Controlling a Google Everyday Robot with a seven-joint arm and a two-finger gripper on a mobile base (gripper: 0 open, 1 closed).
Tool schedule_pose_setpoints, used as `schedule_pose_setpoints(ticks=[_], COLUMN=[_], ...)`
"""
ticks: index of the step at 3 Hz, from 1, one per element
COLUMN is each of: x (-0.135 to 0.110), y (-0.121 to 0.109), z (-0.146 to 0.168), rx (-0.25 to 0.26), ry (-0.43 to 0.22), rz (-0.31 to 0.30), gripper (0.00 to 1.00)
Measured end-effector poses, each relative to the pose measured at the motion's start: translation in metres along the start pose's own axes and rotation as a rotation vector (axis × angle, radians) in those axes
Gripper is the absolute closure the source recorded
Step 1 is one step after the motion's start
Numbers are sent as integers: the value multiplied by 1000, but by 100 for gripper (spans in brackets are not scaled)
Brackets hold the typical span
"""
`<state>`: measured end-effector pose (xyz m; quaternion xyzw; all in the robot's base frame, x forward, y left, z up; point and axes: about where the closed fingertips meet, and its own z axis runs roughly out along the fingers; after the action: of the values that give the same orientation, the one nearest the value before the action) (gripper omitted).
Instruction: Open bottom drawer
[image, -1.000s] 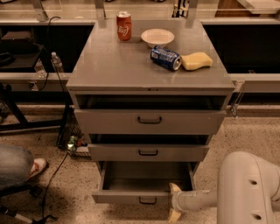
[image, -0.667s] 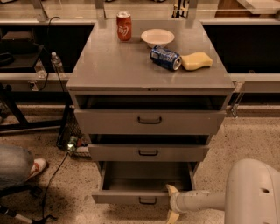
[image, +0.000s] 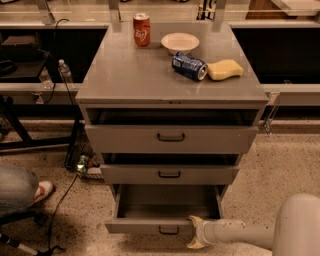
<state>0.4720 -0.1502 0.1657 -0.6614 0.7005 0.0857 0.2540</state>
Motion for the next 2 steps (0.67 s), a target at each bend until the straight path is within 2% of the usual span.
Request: schedule_pose_setpoints(ticks=[1,2], x=[11,10], y=[7,6], z=[-22,-23], rx=[27,27], ry=[-8,-8], rz=[17,17], gripper=[71,93])
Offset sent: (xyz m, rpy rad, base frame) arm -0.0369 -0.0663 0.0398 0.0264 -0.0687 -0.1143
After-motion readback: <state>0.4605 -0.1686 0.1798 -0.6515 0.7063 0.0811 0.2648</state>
